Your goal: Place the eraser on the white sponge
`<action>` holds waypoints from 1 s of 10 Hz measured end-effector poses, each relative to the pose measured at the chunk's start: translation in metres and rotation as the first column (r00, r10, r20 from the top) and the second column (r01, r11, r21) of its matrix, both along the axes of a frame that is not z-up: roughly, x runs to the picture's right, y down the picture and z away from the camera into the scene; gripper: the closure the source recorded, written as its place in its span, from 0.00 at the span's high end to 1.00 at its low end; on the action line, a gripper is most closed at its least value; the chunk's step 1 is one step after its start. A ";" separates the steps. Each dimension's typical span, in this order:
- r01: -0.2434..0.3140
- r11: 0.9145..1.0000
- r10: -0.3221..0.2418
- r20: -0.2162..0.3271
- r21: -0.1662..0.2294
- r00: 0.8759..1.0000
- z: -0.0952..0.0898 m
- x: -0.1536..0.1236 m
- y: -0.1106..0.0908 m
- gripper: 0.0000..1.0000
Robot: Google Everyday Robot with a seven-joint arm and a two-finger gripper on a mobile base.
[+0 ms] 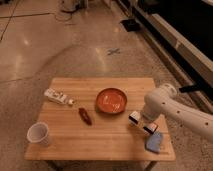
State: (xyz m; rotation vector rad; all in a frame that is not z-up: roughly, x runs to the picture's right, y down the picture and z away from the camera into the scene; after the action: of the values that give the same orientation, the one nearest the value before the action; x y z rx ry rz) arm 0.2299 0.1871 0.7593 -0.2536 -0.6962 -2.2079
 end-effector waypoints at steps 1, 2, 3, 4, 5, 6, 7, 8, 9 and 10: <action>-0.008 1.000 0.007 -0.008 -0.009 1.000 -0.007 0.011 0.012 0.06; -0.013 1.000 0.013 -0.011 -0.019 1.000 -0.010 0.015 0.020 0.06; -0.022 0.999 0.021 -0.010 -0.030 1.000 -0.014 0.018 0.028 0.09; -0.034 0.998 0.034 -0.008 -0.044 0.999 -0.016 0.021 0.038 0.19; -0.043 0.998 0.042 -0.007 -0.053 0.999 -0.017 0.022 0.044 0.29; -0.049 0.997 0.049 -0.005 -0.058 0.999 -0.018 0.022 0.047 0.37; -0.056 0.996 0.056 -0.004 -0.066 0.998 -0.017 0.023 0.051 0.51; -0.061 0.996 0.061 -0.004 -0.067 0.998 -0.016 0.024 0.053 0.61; -0.066 0.996 0.065 -0.005 -0.068 0.998 -0.015 0.026 0.055 0.67; -0.070 0.995 0.070 -0.005 -0.064 0.998 -0.012 0.027 0.057 0.70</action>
State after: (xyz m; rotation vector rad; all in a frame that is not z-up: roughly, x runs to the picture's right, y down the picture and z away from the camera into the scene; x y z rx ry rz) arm 0.2571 0.2438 0.7470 -0.2613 -0.7643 -2.1206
